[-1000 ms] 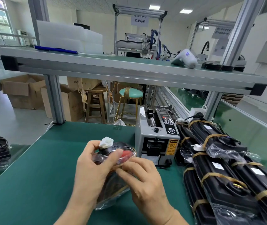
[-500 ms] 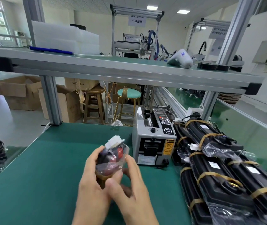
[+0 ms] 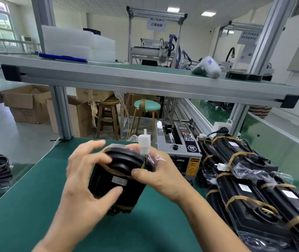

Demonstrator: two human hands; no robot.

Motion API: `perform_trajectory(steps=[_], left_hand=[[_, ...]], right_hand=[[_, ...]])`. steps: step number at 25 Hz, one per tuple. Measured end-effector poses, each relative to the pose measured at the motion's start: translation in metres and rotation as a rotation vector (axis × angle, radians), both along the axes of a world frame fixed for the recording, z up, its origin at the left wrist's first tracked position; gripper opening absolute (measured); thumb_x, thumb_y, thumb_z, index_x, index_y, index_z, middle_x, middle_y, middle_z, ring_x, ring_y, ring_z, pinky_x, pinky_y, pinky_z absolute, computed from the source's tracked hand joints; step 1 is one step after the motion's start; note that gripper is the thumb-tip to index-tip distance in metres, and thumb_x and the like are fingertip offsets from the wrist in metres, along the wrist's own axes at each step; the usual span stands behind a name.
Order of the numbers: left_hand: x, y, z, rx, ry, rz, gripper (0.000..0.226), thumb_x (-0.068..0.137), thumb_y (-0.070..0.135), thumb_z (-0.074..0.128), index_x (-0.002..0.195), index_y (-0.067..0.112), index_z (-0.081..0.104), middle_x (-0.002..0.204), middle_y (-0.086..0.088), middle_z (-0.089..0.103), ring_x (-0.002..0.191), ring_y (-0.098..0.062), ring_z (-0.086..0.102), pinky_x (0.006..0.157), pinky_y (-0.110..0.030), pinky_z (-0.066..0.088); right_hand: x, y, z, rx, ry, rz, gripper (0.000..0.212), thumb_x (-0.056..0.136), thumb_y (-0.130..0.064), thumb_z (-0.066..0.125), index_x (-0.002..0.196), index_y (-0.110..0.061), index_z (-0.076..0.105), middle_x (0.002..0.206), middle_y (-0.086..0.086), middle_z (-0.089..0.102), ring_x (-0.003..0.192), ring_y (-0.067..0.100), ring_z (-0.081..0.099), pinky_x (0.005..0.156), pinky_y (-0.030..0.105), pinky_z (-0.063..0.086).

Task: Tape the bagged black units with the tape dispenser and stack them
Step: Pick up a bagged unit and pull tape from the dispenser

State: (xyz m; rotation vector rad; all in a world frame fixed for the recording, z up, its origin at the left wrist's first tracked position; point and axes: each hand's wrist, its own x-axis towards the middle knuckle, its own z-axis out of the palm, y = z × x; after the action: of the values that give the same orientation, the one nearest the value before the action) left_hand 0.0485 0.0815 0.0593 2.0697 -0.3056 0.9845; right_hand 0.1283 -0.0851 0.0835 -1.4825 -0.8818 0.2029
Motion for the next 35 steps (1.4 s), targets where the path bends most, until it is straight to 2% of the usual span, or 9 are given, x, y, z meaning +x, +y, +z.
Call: perform_trajectory(steps=[4, 8, 11, 16, 19, 23, 26, 29, 35], left_hand=[[0.014, 0.017, 0.001, -0.110, 0.291, -0.320, 0.074, 0.055, 0.015, 0.085, 0.120, 0.037, 0.056, 0.115, 0.007, 0.067, 0.108, -0.012, 0.063, 0.092, -0.025, 0.048], [0.013, 0.002, -0.024, -0.164, 0.191, -0.121, 0.063, 0.054, 0.019, 0.083, 0.110, 0.037, 0.062, 0.106, 0.012, 0.069, 0.097, -0.008, 0.066, 0.083, -0.022, 0.050], [0.012, -0.003, -0.032, -0.130, 0.130, -0.035, 0.061, 0.053, 0.020, 0.082, 0.108, 0.039, 0.061, 0.104, 0.014, 0.066, 0.096, -0.006, 0.065, 0.082, -0.017, 0.048], [0.004, -0.006, -0.032, -0.081, 0.161, -0.086, 0.074, 0.056, 0.025, 0.081, 0.123, 0.041, 0.055, 0.108, 0.012, 0.060, 0.102, -0.006, 0.061, 0.088, -0.014, 0.046], [0.002, -0.005, -0.028, 0.039, 0.177, -0.150, 0.064, 0.059, 0.028, 0.077, 0.119, 0.039, 0.059, 0.109, 0.011, 0.054, 0.101, -0.010, 0.060, 0.084, -0.017, 0.046], [0.000, -0.006, -0.029, 0.118, 0.163, -0.119, 0.062, 0.056, 0.016, 0.077, 0.114, 0.034, 0.063, 0.107, 0.014, 0.052, 0.096, -0.007, 0.060, 0.080, -0.011, 0.043], [-0.001, -0.010, -0.029, 0.122, 0.153, -0.100, 0.059, 0.057, 0.017, 0.074, 0.112, 0.034, 0.062, 0.107, 0.016, 0.053, 0.094, -0.005, 0.060, 0.079, -0.009, 0.042], [-0.004, -0.012, -0.026, 0.143, 0.134, -0.097, 0.053, 0.061, 0.029, 0.069, 0.112, 0.036, 0.058, 0.107, 0.019, 0.052, 0.093, -0.001, 0.059, 0.077, -0.008, 0.043], [-0.010, -0.011, -0.032, 0.146, 0.125, -0.090, 0.057, 0.053, 0.018, 0.076, 0.108, 0.025, 0.063, 0.106, 0.017, 0.058, 0.093, 0.000, 0.060, 0.081, -0.011, 0.043]], right_hand=[[-0.004, 0.001, -0.007, -0.157, -0.034, 0.115, 0.046, 0.076, 0.013, 0.055, 0.119, -0.003, 0.059, 0.102, 0.003, 0.063, 0.095, 0.007, 0.057, 0.089, 0.022, 0.045], [-0.013, -0.002, -0.017, -0.177, -0.149, -0.196, 0.048, 0.074, -0.034, 0.071, 0.120, -0.029, 0.061, 0.120, -0.010, 0.060, 0.114, -0.001, 0.054, 0.099, 0.018, 0.040], [-0.013, -0.003, -0.022, 0.008, -0.278, -0.357, 0.015, 0.079, -0.035, 0.070, 0.093, -0.029, 0.070, 0.095, -0.015, 0.063, 0.092, 0.002, 0.059, 0.084, 0.015, 0.041], [0.001, -0.010, -0.045, -0.041, 0.405, -0.511, 0.027, 0.080, -0.030, 0.074, 0.099, -0.017, 0.061, 0.061, -0.007, 0.057, 0.055, 0.005, 0.048, 0.060, 0.021, 0.036], [0.001, -0.016, -0.052, -0.175, 0.516, -0.445, 0.019, 0.084, -0.028, 0.071, 0.097, -0.015, 0.067, 0.061, -0.009, 0.058, 0.050, 0.003, 0.046, 0.050, 0.016, 0.033], [-0.017, -0.029, -0.055, -0.297, 0.118, -0.582, 0.017, 0.092, -0.027, 0.060, 0.077, -0.027, 0.068, 0.074, -0.017, 0.058, 0.068, -0.003, 0.049, 0.068, 0.019, 0.039], [-0.040, -0.032, -0.047, -0.238, -0.392, -0.755, 0.033, 0.093, -0.035, 0.054, 0.126, -0.039, 0.054, 0.126, -0.028, 0.051, 0.122, -0.006, 0.044, 0.105, 0.019, 0.027], [-0.043, -0.026, -0.038, -0.272, -0.711, -0.689, 0.040, 0.092, -0.041, 0.053, 0.132, -0.041, 0.050, 0.131, -0.023, 0.048, 0.128, -0.001, 0.041, 0.114, 0.024, 0.014], [-0.015, -0.029, -0.051, -0.377, 0.125, -0.499, 0.018, 0.085, -0.022, 0.063, 0.069, -0.018, 0.068, 0.060, -0.007, 0.051, 0.061, 0.007, 0.044, 0.064, 0.026, 0.038]])
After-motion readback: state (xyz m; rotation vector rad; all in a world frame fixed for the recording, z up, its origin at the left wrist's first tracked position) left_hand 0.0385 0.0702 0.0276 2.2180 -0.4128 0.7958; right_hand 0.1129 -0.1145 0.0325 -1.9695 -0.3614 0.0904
